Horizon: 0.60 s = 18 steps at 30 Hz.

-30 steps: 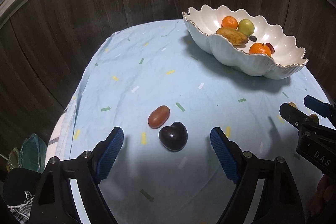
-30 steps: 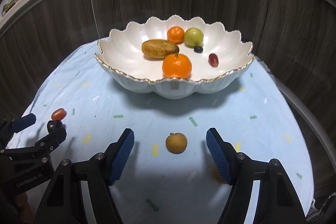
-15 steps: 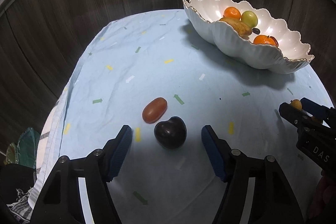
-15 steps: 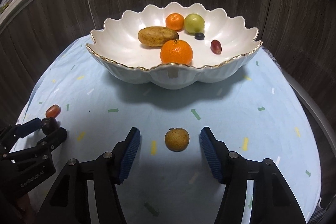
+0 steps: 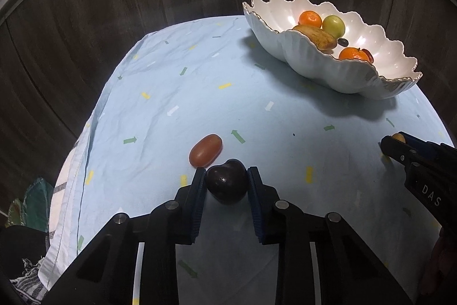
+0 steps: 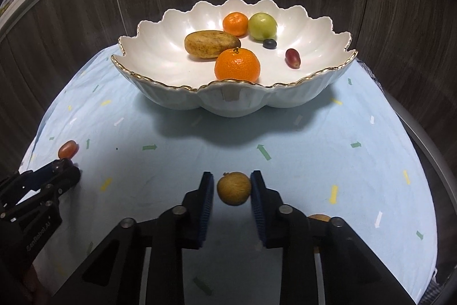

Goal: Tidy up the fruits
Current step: 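Grasp the dark plum with the left tool while the right tool grasps a longan, then carry the plum and longan over the white bowl with both tools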

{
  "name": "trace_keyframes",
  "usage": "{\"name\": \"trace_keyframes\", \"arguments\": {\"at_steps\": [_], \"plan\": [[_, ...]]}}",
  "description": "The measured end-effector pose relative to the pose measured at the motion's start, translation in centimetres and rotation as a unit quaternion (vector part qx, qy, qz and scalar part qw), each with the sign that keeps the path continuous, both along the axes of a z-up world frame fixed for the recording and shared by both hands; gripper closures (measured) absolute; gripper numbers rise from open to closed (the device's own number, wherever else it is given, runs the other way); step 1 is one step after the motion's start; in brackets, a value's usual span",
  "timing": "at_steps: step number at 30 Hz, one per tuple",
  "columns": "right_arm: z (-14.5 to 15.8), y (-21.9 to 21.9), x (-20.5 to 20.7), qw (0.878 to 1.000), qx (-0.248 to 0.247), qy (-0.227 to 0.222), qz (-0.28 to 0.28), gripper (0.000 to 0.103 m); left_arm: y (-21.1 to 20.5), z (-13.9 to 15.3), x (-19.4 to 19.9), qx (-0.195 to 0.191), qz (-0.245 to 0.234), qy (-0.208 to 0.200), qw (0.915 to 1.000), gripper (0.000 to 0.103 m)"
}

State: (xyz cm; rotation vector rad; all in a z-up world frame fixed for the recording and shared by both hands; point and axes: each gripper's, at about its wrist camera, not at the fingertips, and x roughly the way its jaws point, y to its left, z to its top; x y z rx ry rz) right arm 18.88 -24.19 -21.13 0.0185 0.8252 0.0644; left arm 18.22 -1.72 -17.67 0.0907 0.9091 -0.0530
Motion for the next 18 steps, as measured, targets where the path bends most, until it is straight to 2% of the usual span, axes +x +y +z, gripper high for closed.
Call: {"name": "trace_keyframes", "arguments": {"at_steps": [7, 18], "plan": [[0.2, 0.1, -0.1, 1.000, -0.003, -0.001, 0.005, 0.078, 0.1, 0.0, 0.0, -0.002, 0.000, 0.000, 1.0000, 0.075], [2.1, 0.9, -0.9, 0.999, -0.008, -0.028, 0.018, 0.078, 0.2, 0.8, -0.6, -0.002, 0.001, -0.008, 1.0000, 0.075]]}}
